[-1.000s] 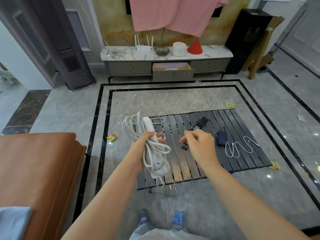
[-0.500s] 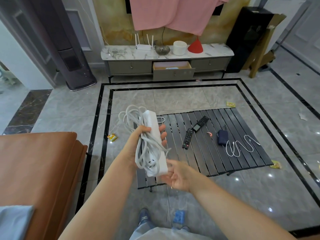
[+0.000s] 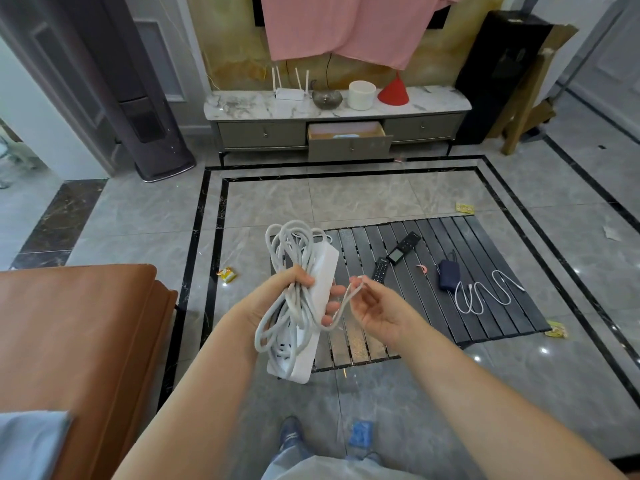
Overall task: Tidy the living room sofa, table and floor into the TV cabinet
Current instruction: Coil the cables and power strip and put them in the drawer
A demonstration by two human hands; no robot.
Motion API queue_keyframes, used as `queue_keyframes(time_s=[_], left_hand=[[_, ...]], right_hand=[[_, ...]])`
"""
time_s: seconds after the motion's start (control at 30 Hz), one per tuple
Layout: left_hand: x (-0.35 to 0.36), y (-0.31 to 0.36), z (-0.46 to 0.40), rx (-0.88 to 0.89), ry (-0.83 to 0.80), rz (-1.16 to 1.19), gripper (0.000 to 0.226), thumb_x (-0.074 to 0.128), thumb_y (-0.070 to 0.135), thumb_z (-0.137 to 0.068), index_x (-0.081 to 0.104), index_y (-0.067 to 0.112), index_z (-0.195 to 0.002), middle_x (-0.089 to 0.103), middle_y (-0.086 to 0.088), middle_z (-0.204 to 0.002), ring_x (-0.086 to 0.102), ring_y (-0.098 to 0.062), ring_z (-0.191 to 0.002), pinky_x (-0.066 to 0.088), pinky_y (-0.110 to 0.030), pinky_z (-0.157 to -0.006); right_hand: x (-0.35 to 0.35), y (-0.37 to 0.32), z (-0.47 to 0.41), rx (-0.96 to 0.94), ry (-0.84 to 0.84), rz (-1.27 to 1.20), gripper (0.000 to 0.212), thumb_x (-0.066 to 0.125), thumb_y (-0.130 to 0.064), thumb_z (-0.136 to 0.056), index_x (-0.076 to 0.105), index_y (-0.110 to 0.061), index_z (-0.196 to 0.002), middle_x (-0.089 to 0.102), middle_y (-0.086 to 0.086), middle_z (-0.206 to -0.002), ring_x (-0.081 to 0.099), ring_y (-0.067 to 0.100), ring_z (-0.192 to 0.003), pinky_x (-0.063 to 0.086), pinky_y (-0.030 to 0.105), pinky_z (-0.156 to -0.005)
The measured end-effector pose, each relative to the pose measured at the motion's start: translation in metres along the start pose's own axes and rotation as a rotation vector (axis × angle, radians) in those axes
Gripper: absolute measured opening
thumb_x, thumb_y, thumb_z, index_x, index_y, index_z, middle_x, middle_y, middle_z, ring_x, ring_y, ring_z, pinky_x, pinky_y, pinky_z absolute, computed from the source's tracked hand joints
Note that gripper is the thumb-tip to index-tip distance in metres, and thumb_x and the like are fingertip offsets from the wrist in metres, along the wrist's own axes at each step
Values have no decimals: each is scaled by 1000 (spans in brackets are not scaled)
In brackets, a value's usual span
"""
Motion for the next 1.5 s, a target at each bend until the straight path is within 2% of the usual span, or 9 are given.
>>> queue_keyframes(time_s=[0.2,0.4,0.67,0.77,0.9,1.07,1.17,1.37,1.5], left_hand=[[-14,-4,-5,-56,182,-195,23,52,7,-93,65,-3,-110,71,-21,-113,72,-29,-89,59,-44,-84],[-10,-6,-20,-46,218,-529,39,77,7,-81,66,-2,-117,72,-24,-106,73,-26,-78,62,-37,-72],[4,-8,-30,98,131,-375,21,67,-6,-85,71,7,-101,72,-19,-98,71,-29,-77,59,-46,-80],[13,-9,-30,126,7,-270,39,65,-1,-82,63,7,-119,69,-20,-118,68,-35,-106,54,-55,-93],[11,-11,-29,102,-29,-229,53,69,5,-74,57,5,-126,73,-14,-107,73,-28,-92,60,-38,-73],[13,-14,-26,51,-86,-247,78,73,16,-64,49,0,-137,75,-9,-90,73,-22,-75,58,-31,-63],[17,-15,-26,54,-159,-201,98,86,16,-54,44,-3,-140,74,-13,-90,72,-25,-74,58,-33,-63],[18,-14,-18,66,-200,-142,64,91,21,-53,70,4,-111,72,-15,-89,71,-24,-76,59,-36,-71],[21,-3,-13,195,-383,137,51,69,15,-84,51,5,-130,64,-10,-114,66,-25,-94,53,-39,-91]], right_hand=[[45,-42,32,-195,-202,373,30,63,-5,-90,65,1,-119,72,15,-102,74,19,-87,61,24,-68],[71,-42,45,-286,-183,804,28,75,-10,-79,71,-5,-106,75,15,-100,73,24,-86,61,39,-80],[71,-43,47,-323,-62,851,25,80,-8,-77,71,0,-98,75,13,-83,73,20,-68,58,27,-57],[86,-52,55,-416,-111,940,17,78,-12,-81,74,-1,-94,76,15,-83,75,25,-74,60,31,-65],[94,-80,65,-773,62,1269,33,86,-42,-69,66,-15,-71,64,-4,-63,59,9,-60,53,24,-61],[43,-52,12,-395,14,951,43,51,-53,-95,66,-16,-111,70,2,-113,64,20,-107,47,38,-96],[22,-22,-10,-225,-90,901,57,42,-59,-94,65,-17,-124,68,5,-125,57,19,-125,27,49,-117],[25,-1,-9,-168,-209,1067,42,44,-45,-94,69,-17,-112,72,-3,-103,60,16,-106,35,36,-105],[21,-10,2,-313,-236,1281,23,44,-28,-104,67,-24,-101,68,-9,-105,58,-4,-106,36,20,-93]])
Point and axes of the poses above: each hand's wrist, its own z-axis away from the middle knuckle, its own x-axis out of the palm, y = z × x, the point moved 10 cm from there along -z, towards the middle knuckle
